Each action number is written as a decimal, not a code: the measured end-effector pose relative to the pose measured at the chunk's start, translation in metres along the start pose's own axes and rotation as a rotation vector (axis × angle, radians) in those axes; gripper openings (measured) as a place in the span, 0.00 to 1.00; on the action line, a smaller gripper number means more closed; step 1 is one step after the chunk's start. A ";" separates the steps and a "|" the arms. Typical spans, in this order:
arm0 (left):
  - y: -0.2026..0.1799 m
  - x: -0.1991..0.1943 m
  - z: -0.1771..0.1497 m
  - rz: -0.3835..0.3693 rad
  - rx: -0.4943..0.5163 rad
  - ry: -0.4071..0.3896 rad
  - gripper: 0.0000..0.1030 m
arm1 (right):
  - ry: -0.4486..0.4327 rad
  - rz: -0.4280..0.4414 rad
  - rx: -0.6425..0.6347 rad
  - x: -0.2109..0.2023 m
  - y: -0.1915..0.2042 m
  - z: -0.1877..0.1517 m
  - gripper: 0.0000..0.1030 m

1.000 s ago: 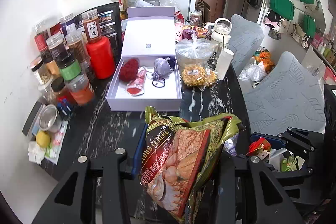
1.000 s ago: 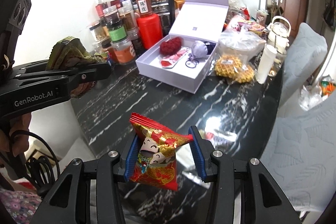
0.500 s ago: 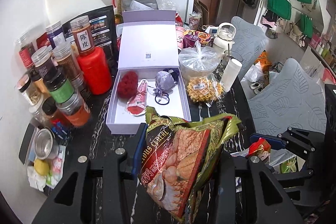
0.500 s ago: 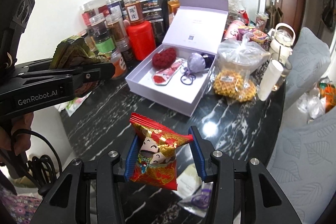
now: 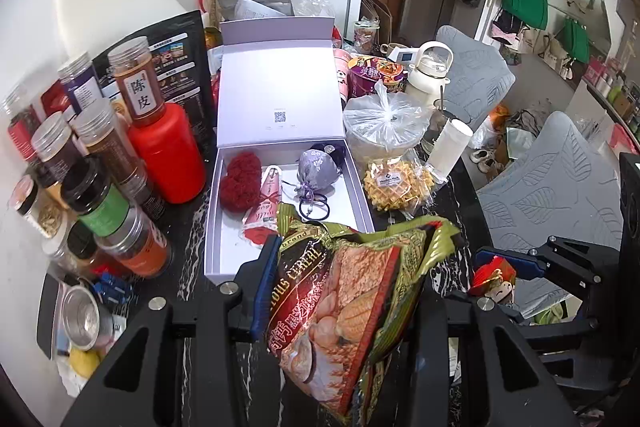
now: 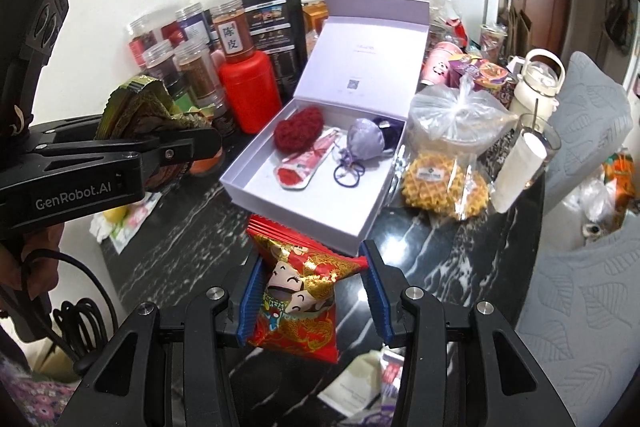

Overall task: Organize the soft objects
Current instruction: 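Carry the cereal bag and red snack packet toward the lavender box, then drop the red packet into the box with the right tool while the left holds the cereal bag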

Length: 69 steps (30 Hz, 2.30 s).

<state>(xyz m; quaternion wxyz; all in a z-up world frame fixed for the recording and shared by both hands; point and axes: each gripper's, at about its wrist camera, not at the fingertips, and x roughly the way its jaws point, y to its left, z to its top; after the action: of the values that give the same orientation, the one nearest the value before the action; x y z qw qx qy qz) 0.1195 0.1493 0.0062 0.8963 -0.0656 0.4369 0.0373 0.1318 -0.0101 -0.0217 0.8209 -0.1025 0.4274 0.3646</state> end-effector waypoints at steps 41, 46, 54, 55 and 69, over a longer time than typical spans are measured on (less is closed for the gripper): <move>0.072 0.173 0.043 -0.018 0.057 0.163 0.39 | 0.112 -0.032 0.018 0.171 -0.040 0.090 0.44; 0.073 0.196 0.033 -0.028 0.050 0.217 0.39 | 0.145 -0.032 0.012 0.194 -0.045 0.085 0.44; 0.078 0.222 0.016 -0.032 0.044 0.280 0.39 | 0.204 -0.015 0.021 0.226 -0.047 0.072 0.44; 0.079 0.224 0.015 -0.032 0.045 0.282 0.39 | 0.209 -0.012 0.020 0.229 -0.047 0.072 0.44; 0.094 0.244 0.010 -0.019 0.003 0.307 0.39 | 0.234 -0.015 0.011 0.257 -0.038 0.072 0.44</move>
<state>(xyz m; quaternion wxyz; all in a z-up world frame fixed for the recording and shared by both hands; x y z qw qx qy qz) 0.2651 0.2463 -0.1881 0.8194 -0.0734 0.5682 0.0175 0.2982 0.1285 -0.1823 0.7686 -0.1428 0.5217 0.3416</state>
